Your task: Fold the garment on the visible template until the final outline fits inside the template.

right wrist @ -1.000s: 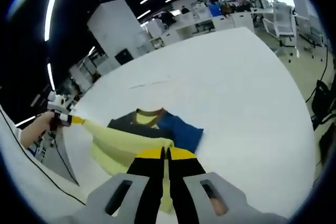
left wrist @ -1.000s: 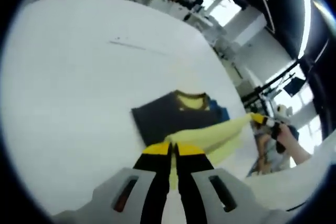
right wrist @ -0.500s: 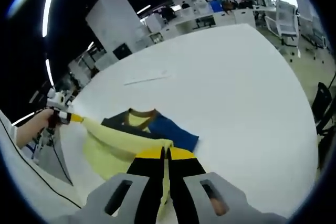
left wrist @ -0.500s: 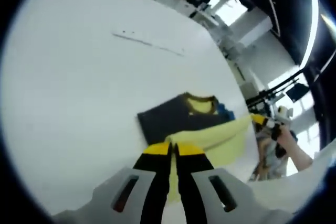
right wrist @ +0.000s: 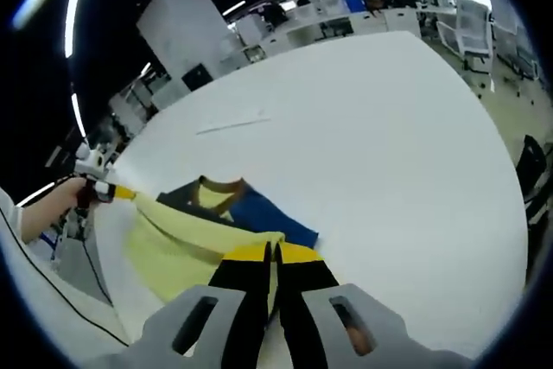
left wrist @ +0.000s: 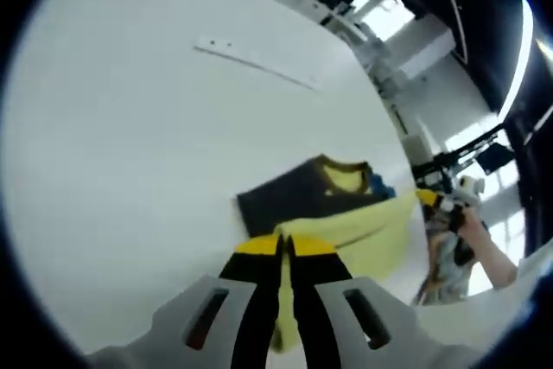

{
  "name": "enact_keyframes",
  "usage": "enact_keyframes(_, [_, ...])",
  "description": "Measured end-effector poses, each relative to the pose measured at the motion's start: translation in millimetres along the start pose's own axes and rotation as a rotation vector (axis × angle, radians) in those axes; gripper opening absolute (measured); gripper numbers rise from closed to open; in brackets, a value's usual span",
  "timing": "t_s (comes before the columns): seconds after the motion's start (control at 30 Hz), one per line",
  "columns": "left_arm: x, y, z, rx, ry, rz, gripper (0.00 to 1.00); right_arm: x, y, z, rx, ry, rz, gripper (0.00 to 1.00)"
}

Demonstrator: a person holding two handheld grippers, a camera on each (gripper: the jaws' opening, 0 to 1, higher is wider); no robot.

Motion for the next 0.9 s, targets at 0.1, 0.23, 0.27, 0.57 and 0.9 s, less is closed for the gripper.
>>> enact_keyframes(0.1, [3,1.4,-2.0,-0.003,0.002,-0.003,0.0,4,-0.7,1,0.001,-0.006,-0.011,0.03])
enact_keyframes(0.23, [10,2.9,-6.1,-0.026,0.006,-0.002,0.0,10,-1.9,4,0.005,-0.009,-0.022,0.03])
enact_keyframes(0.27, [11,3.3,-6.6,-0.029,0.008,-0.003,0.0,11,-1.9,5,0.006,-0.008,-0.023,0.03])
enact_keyframes(0.57, [27,3.5,-14.0,-0.056,0.024,-0.028,0.0,25,-6.6,14,0.029,-0.022,-0.05,0.03])
enact_keyframes(0.9, [39,7.8,-23.8,-0.061,0.046,-0.039,0.0,34,-10.5,18,0.019,-0.042,-0.082,0.03])
Point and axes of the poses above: the point that each gripper's makers call its tool centre point, and the gripper's own axes: x roughly forward along the fingers, z roughly to its right, y roughly out of its top, the point moved 10 cm from there along -x, roughly backward along the fingers, and after that the axes turned 2 degrees about z, right-handed, at the moved point
